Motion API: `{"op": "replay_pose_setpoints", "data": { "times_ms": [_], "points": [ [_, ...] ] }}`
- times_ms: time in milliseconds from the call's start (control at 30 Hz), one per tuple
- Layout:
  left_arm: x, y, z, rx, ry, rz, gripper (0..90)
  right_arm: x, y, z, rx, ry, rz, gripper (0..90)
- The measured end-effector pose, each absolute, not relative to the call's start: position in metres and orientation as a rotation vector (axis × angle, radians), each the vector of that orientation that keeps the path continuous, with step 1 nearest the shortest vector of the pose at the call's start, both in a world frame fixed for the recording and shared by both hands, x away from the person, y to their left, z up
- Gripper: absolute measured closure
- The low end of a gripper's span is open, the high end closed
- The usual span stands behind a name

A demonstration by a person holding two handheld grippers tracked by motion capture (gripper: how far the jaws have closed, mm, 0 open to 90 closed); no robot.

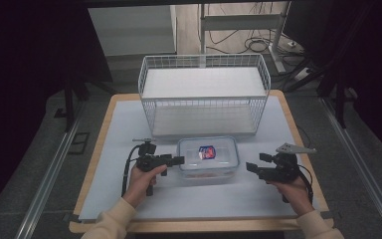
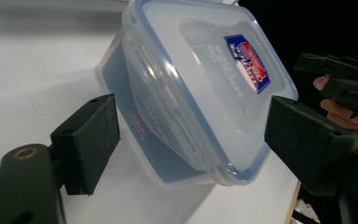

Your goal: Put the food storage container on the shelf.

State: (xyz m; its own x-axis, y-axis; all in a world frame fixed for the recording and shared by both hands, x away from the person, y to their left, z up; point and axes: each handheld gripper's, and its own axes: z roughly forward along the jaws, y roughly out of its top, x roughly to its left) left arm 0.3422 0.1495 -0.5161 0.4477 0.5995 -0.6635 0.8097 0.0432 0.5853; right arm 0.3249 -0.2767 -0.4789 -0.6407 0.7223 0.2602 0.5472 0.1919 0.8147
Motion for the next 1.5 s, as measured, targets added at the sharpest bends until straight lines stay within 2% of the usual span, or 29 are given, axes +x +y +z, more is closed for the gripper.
{"op": "replay_pose_setpoints", "data": {
  "times_ms": [433, 700, 1067, 1300, 1500],
  "points": [
    [0.348, 0.135, -0.528, 1.674, 1.233, -0.349, 17.2, 0.325, -0.283, -0.479, 1.245, 2.249, 1.422, 23.3],
    [0.347, 0.134, -0.528, 1.676, 1.231, -0.327, 23.5, 0.325, -0.284, -0.478, 1.243, 2.245, 1.415, 23.6],
    [0.348, 0.134, -0.528, 1.669, 1.229, -0.33, 24.3, 0.328, -0.281, -0.475, 1.238, 2.257, 1.414, 25.0],
    [0.347, 0.134, -0.529, 1.667, 1.23, -0.328, 24.4, 0.347, -0.272, -0.468, 1.274, 2.381, 1.48, 24.5],
    [0.347, 0.135, -0.53, 1.659, 1.229, -0.332, 24.7, 0.372, -0.257, -0.478, 1.344, 2.493, 1.491, 21.7]
  ]
}}
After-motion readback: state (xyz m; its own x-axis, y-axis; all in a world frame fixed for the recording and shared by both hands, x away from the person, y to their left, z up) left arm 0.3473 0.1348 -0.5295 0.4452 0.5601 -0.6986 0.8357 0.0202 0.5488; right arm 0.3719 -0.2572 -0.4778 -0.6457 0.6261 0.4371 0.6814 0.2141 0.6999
